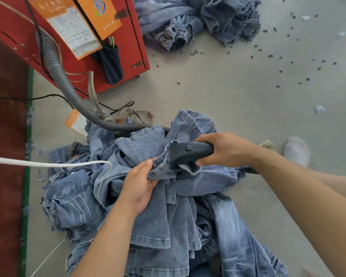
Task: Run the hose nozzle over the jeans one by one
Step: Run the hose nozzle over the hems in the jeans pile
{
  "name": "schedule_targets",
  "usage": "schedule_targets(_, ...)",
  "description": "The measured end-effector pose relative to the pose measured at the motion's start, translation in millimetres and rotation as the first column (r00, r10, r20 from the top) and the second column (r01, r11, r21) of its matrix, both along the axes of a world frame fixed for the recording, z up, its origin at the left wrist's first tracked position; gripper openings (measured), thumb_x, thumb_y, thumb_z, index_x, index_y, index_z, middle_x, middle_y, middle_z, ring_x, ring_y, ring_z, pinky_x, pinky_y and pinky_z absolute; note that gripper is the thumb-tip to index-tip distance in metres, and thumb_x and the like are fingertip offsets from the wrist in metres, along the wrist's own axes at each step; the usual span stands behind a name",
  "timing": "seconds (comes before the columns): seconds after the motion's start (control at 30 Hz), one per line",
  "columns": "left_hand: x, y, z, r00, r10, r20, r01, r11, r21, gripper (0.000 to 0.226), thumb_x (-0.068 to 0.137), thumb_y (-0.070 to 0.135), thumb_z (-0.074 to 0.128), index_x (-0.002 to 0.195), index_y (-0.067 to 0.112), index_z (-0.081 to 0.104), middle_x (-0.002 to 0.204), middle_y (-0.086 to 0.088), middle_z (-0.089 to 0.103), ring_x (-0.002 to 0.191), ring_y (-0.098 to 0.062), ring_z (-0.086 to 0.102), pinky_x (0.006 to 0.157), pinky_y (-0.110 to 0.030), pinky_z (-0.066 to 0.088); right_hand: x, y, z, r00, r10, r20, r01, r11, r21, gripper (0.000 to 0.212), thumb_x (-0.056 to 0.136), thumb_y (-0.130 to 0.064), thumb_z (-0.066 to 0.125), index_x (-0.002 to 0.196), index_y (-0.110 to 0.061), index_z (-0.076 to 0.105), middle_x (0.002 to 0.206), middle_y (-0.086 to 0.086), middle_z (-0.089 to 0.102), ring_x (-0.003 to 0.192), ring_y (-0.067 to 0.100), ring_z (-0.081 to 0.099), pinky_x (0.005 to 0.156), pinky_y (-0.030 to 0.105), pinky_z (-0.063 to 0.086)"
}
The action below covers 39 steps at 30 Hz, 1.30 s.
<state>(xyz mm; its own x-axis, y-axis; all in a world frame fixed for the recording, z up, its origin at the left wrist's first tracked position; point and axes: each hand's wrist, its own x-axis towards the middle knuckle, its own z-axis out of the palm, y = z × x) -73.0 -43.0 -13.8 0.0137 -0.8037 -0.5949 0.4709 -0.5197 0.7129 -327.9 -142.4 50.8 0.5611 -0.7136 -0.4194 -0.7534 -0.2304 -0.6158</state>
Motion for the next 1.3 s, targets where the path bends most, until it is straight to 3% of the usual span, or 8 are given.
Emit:
schedule_targets(0.13,-1.0,-0.3,-1.8,0.997,-0.011,0.076,0.009,0.999,0.031,0.036,0.111,0.020,0.040,0.121,0.001,0.069,0.120,-0.018,0.074,0.112,-0.027,0.070,0.097,-0.036,0.055,-14.3,-14.5,22.0,0.981,-0.124,0.152,0.122,0.992,0.025,0.026,0.084,-0.038,0.083,0.102,-0.044,0.066,0.081,-0.023,0.069,0.064,-0.002,0.063,0.056,0.016,0.048)
schedule_targets(0.27,-3.3,-0.7,0.4,0.998,0.026,0.053,-0.029,0.998,0.050,0.031,0.110,0.016,0.042,0.118,0.002,0.069,0.115,-0.015,0.076,0.107,-0.024,0.072,0.096,-0.036,0.055,-49.6,-26.2,21.9,0.942,-0.309,0.135,0.314,0.949,-0.024,0.020,0.085,-0.031,0.083,0.093,-0.039,0.066,0.068,-0.019,0.066,0.054,0.000,0.060,0.051,0.018,0.046)
schedule_targets(0.47,-0.1,3.9,2.0,0.996,-0.080,0.032,0.081,0.997,-0.006,0.033,0.110,0.015,0.041,0.127,0.003,0.067,0.121,-0.017,0.074,0.113,-0.024,0.071,0.088,-0.026,0.058,-6.1,-4.6,4.3,0.997,-0.025,-0.074,0.027,0.999,0.023,0.027,0.085,-0.037,0.080,0.108,-0.037,0.067,0.087,-0.011,0.072,0.078,0.010,0.068,0.074,0.034,0.056)
schedule_targets(0.57,5.5,5.3,-1.0,0.999,-0.035,0.036,0.034,0.999,0.022,0.032,0.110,0.013,0.041,0.127,0.001,0.066,0.121,-0.018,0.073,0.112,-0.026,0.071,0.090,-0.030,0.057,16.2,0.4,7.7,0.999,-0.005,0.052,0.007,0.999,-0.031,0.027,0.085,-0.040,0.079,0.109,-0.039,0.066,0.087,-0.015,0.070,0.075,0.003,0.066,0.071,0.024,0.056)
schedule_targets(0.7,5.2,3.0,1.5,0.999,0.013,0.050,-0.016,0.998,0.068,0.030,0.110,0.007,0.039,0.121,0.000,0.066,0.113,-0.017,0.076,0.101,-0.022,0.075,0.079,-0.028,0.061,-7.5,-17.5,30.5,0.928,-0.276,0.250,0.294,0.955,-0.035,0.026,0.085,-0.028,0.083,0.103,-0.040,0.067,0.075,-0.023,0.070,0.061,-0.003,0.065,0.053,0.012,0.047)
schedule_targets(0.87,0.9,1.1,8.4,0.996,0.083,0.016,-0.084,0.989,0.118,0.028,0.110,0.005,0.041,0.120,0.000,0.066,0.113,-0.019,0.076,0.098,-0.024,0.076,0.075,-0.029,0.063,-56.8,-20.3,25.4,0.951,-0.301,0.076,0.305,0.952,-0.039,0.021,0.085,-0.032,0.083,0.097,-0.038,0.066,0.073,-0.019,0.068,0.058,0.001,0.061,0.055,0.017,0.047)
schedule_targets(1.07,-4.9,2.1,8.8,0.996,0.014,0.083,-0.022,0.995,0.098,0.028,0.110,0.007,0.041,0.117,0.003,0.068,0.110,-0.016,0.077,0.099,-0.023,0.074,0.078,-0.028,0.061,-14.4,4.7,-3.9,0.986,-0.048,-0.159,0.039,0.997,-0.060,0.025,0.084,-0.040,0.076,0.106,-0.037,0.065,0.085,-0.014,0.068,0.078,0.009,0.065,0.071,0.036,0.055)
schedule_targets(1.3,-1.2,4.5,3.8,0.983,-0.060,0.172,0.061,0.998,-0.003,0.042,0.110,0.002,0.036,0.121,0.021,0.071,0.116,-0.007,0.076,0.107,-0.021,0.073,0.088,-0.033,0.058,2.5,-10.6,39.0,0.948,-0.183,0.262,0.205,0.977,-0.062,0.028,0.084,-0.032,0.082,0.108,-0.037,0.068,0.085,-0.014,0.072,0.071,0.003,0.067,0.059,0.022,0.055)
